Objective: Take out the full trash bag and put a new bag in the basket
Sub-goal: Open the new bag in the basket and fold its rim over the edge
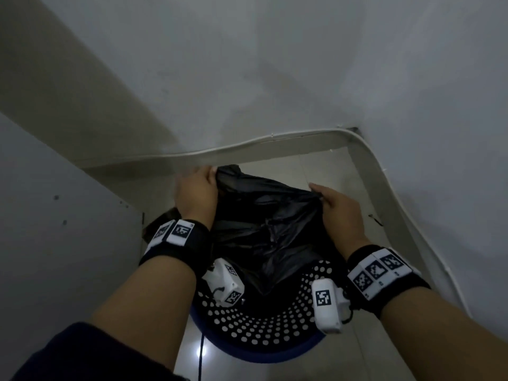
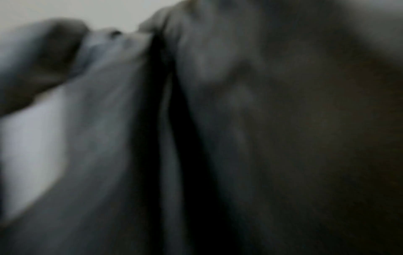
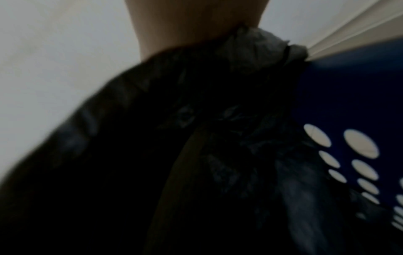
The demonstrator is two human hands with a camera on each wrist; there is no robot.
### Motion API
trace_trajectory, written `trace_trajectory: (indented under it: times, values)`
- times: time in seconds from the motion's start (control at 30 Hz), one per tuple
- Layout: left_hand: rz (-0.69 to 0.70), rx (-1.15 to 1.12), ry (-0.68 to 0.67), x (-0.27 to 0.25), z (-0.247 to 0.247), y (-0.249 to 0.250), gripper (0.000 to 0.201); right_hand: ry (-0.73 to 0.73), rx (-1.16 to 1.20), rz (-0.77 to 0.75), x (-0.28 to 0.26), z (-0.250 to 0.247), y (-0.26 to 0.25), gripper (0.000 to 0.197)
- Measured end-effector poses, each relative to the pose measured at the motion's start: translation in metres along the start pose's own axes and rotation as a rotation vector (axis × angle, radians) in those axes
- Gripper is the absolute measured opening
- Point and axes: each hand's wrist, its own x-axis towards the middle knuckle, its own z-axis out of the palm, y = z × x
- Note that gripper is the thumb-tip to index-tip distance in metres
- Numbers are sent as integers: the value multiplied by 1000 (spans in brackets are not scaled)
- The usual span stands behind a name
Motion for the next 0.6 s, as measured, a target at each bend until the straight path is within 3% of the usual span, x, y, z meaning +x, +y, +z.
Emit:
trace_trajectory:
  times: [0.07,0.27,0.37,0.43,0.5,0.6]
  values:
    - [18,-39,67,8,1,4,30,45,2,20,1,1,-2,39]
    - [-27,-347,-238,-12,21,3,30,59,-138,165,6,12,14,25]
    - [58,-33,-455,-26,20,1,46,-65,-184,197,3,6,12,30]
    - [49,47,-542,-23,21,-2,52,-112,-144,164,-2,4,5,32]
    - [24,-1,-534,-19,20,-3,50,-201,-120,81,-8,4,-3,40]
    - [69,-134,-349,-22,13,-3,46,-335,-159,-17,-16,12,3,41]
